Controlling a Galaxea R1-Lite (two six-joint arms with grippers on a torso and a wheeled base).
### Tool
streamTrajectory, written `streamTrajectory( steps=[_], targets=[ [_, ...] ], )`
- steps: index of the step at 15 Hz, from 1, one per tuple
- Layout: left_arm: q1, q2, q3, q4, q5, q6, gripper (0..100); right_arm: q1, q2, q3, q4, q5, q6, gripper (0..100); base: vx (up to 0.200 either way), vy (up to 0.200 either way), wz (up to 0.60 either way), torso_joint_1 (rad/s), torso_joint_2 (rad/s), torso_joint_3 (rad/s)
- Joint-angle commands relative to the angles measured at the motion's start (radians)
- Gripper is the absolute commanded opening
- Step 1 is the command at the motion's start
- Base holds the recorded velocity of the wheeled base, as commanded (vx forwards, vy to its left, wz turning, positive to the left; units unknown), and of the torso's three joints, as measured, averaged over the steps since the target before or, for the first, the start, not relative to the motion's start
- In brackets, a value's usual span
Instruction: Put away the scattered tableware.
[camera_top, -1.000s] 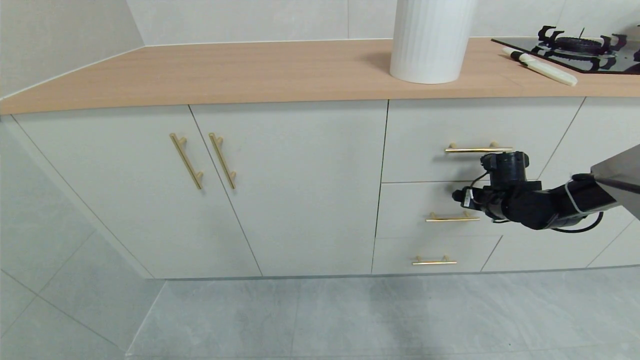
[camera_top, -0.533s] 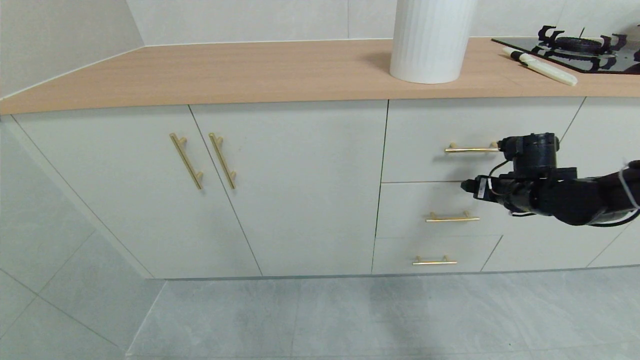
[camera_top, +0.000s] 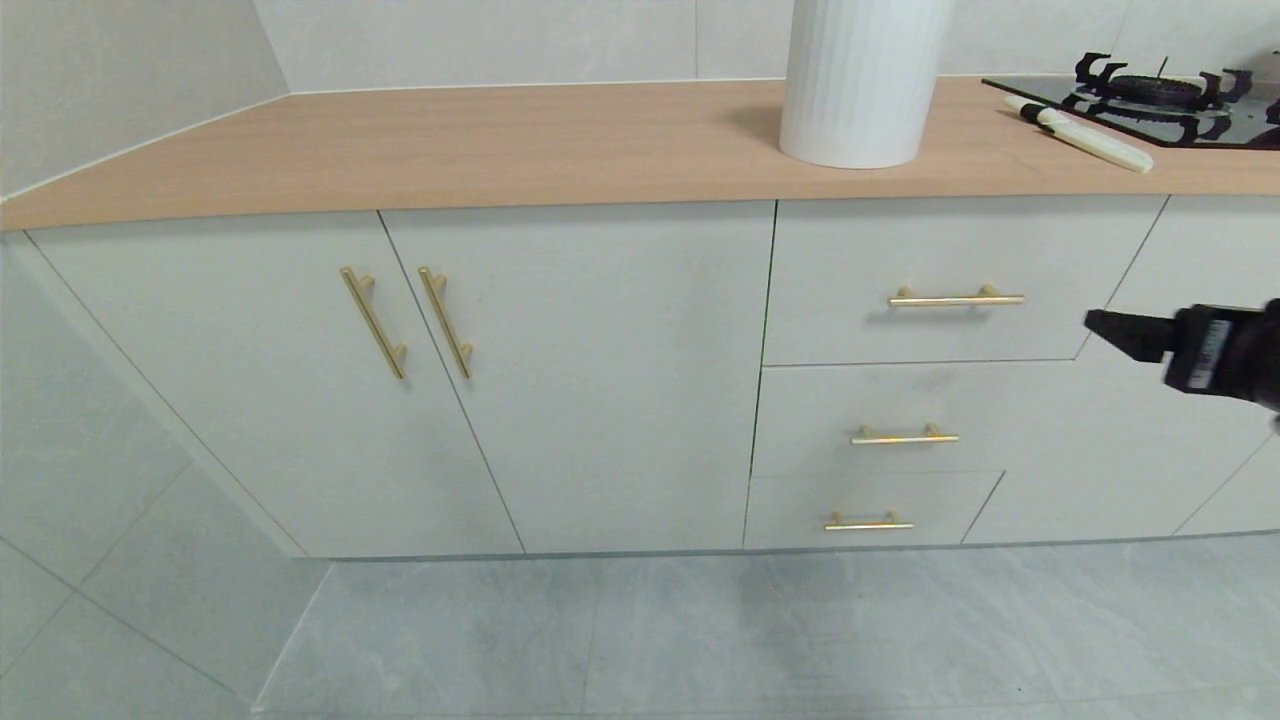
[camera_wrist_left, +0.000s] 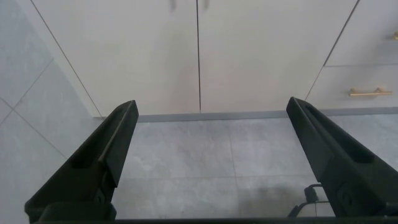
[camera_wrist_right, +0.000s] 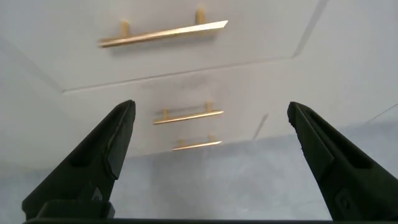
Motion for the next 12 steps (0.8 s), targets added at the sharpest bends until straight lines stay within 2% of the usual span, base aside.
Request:
streamTrajectory(
  steps=[1,3,6,8,10,12],
  targets=[
    [0.0,0.002,0.0,0.0,0.0,0.0,100,-0.05,-0.442,0.208,0.01,-0.004,-0.153,100,0.0,0.0,0.0,0.0,0.0,0.0],
    [0.0,0.002,0.0,0.0,0.0,0.0,100,-0.107,-0.605,0.226,0.083,-0.003,-0.167,100,0.0,0.0,0.0,0.0,0.0,0.0],
    [0.0,0.002,0.0,0.0,0.0,0.0,100,-0.104,-0.925,0.247,0.399,0.012,-0.216,100,0.0,0.0,0.0,0.0,0.0,0.0],
    [0.0,0.002,0.0,0.0,0.0,0.0,100,-0.106,-1.062,0.267,0.551,0.066,-0.216,100,0.0,0.0,0.0,0.0,0.0,0.0],
    [0.0,0.002,0.0,0.0,0.0,0.0,100,-0.11,-1.165,0.321,0.597,0.066,-0.217,100,0.0,0.0,0.0,0.0,0.0,0.0],
    [0.0,0.002,0.0,0.0,0.0,0.0,100,-0.179,-1.214,0.39,0.593,0.074,-0.217,100,0.0,0.0,0.0,0.0,0.0,0.0]
  ],
)
